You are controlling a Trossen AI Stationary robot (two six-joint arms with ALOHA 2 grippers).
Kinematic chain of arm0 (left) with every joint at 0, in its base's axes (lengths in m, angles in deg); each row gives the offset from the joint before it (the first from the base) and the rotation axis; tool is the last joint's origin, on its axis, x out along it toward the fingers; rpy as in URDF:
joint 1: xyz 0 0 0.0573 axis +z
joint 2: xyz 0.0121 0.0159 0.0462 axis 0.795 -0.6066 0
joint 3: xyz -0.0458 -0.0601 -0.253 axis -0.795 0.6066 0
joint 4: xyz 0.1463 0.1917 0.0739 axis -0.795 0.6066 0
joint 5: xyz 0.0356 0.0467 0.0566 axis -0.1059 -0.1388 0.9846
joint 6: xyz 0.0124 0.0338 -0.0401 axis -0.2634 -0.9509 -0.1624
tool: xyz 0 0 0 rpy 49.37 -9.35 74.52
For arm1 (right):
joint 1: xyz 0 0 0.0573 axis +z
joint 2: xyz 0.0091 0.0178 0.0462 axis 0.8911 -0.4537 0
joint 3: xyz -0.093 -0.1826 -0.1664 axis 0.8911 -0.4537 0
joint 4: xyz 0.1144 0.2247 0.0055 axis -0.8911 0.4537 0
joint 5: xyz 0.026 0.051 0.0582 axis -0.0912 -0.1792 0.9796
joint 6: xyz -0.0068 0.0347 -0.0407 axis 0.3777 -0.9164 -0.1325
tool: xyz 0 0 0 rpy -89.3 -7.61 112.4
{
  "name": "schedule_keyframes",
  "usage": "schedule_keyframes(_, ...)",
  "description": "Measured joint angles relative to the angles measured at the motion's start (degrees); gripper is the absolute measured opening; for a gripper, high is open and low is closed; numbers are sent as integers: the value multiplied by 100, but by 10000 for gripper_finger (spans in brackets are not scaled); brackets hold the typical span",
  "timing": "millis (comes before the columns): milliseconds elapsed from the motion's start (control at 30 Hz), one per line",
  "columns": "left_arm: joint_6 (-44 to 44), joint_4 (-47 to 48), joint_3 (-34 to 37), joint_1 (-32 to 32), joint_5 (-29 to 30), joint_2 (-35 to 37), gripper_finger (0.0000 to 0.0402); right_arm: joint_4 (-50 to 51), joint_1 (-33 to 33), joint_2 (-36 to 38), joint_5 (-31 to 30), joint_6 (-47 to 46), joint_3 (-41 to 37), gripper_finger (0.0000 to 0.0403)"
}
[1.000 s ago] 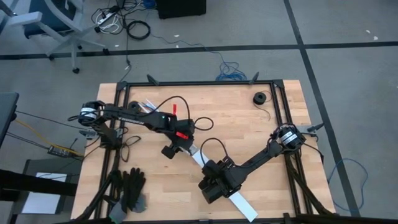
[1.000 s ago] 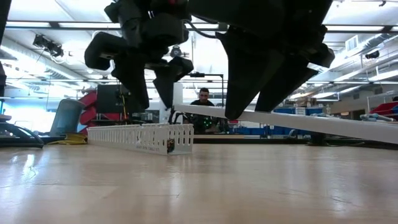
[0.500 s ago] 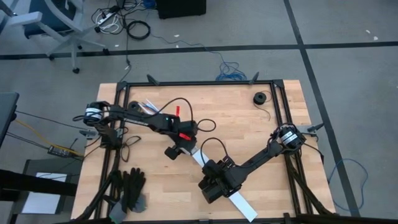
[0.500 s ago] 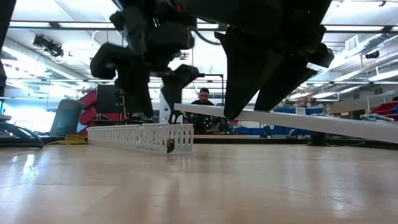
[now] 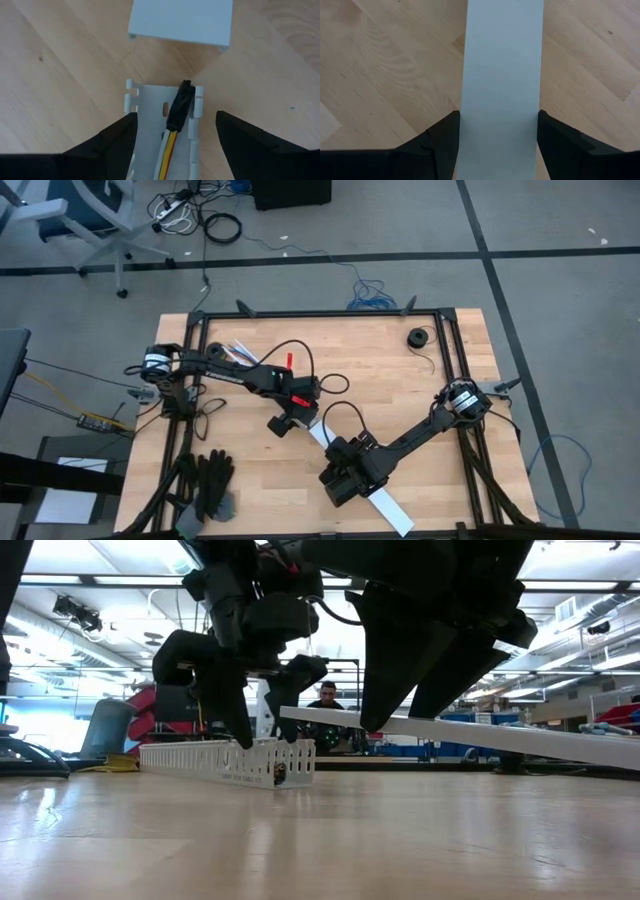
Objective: Ziptie cables
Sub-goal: Close the white cable duct
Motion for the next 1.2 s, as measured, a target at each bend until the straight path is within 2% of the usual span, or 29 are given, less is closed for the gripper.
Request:
schedule_keyframes(333, 44, -7, -9, -24, 26, 6, 247, 33, -7, 0, 0, -15, 0, 223)
schedule_keyframes(567, 20, 150, -306, -43, 153, 50, 247, 63, -15, 0, 1, -26, 0, 223)
schedule_keyframes(833, -281, 183, -310, -26, 59, 44, 247, 92, -16, 0, 0, -28, 0, 222)
schedule_keyframes(1200, -288, 88, -315, 11, 59, -411, 247, 81, -15, 0, 0, -33, -2, 221)
